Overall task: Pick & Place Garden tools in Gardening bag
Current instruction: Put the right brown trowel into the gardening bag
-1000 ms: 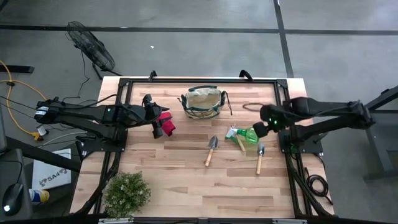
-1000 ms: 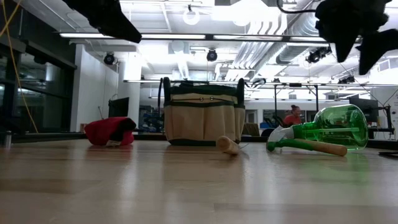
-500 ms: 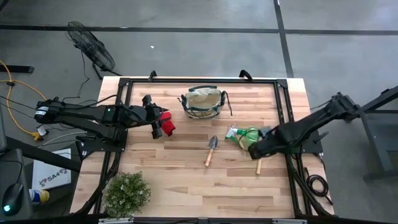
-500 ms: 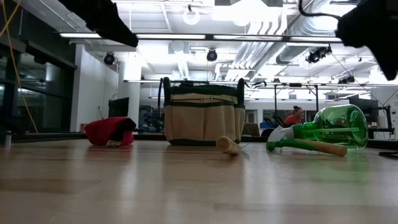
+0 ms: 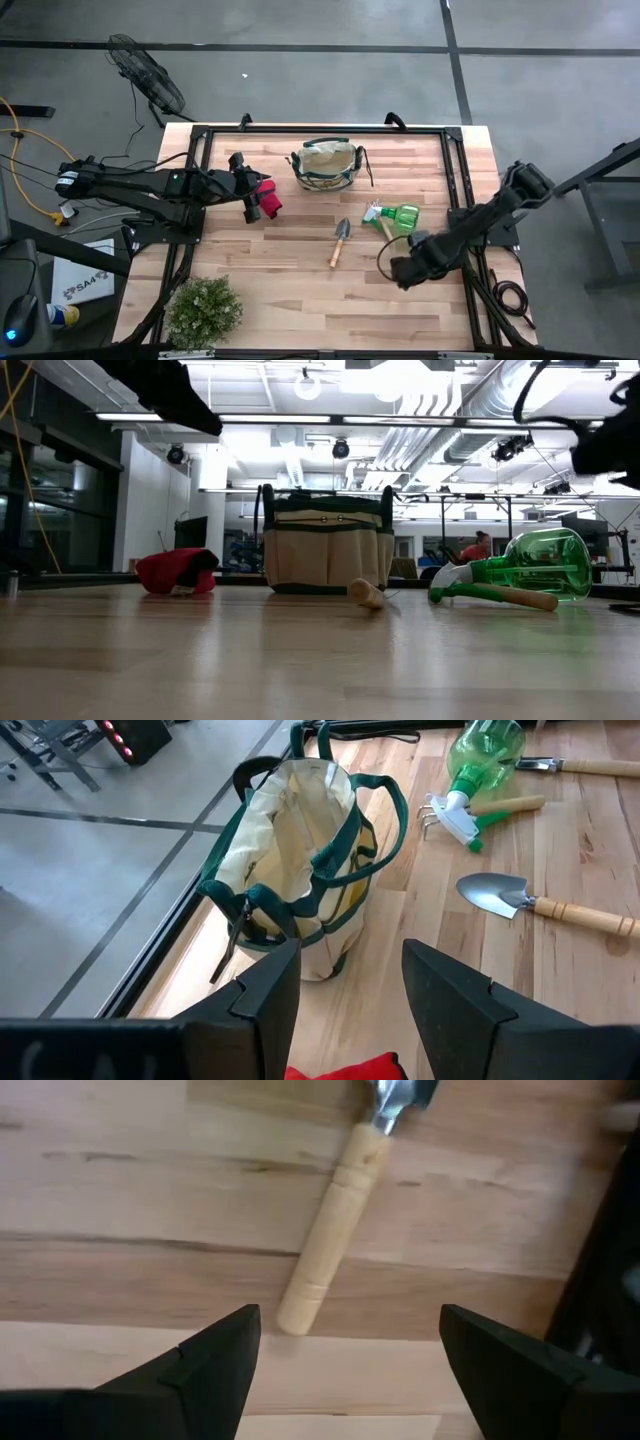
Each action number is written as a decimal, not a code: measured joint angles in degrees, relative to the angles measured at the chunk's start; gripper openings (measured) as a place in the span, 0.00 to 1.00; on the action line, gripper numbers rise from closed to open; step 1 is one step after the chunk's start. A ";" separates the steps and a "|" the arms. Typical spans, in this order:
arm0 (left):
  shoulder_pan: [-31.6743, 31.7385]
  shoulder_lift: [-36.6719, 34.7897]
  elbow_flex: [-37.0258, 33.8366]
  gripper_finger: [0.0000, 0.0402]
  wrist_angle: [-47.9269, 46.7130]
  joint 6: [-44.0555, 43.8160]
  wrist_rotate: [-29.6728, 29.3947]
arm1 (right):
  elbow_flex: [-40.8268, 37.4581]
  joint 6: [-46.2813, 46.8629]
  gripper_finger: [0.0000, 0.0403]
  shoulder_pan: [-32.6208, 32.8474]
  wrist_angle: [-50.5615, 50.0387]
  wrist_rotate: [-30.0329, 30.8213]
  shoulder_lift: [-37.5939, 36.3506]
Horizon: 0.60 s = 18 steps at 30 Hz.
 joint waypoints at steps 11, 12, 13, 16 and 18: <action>-0.01 0.00 0.00 0.42 0.03 -0.58 1.80 | -1.36 3.88 0.74 0.56 5.48 -0.02 5.47; -0.02 0.00 0.00 0.42 0.01 -0.58 1.84 | -2.21 4.49 0.74 0.62 6.85 0.04 5.47; -0.02 0.00 0.00 0.42 0.02 -0.57 1.86 | -3.07 4.98 0.74 0.64 8.42 0.04 5.47; -0.02 0.00 0.00 0.42 -0.14 -0.59 1.90 | -5.22 6.20 0.74 0.60 11.83 -0.06 5.44; -0.02 0.00 0.00 0.42 -0.22 -0.59 1.92 | -6.47 6.78 0.74 0.61 13.62 0.01 5.19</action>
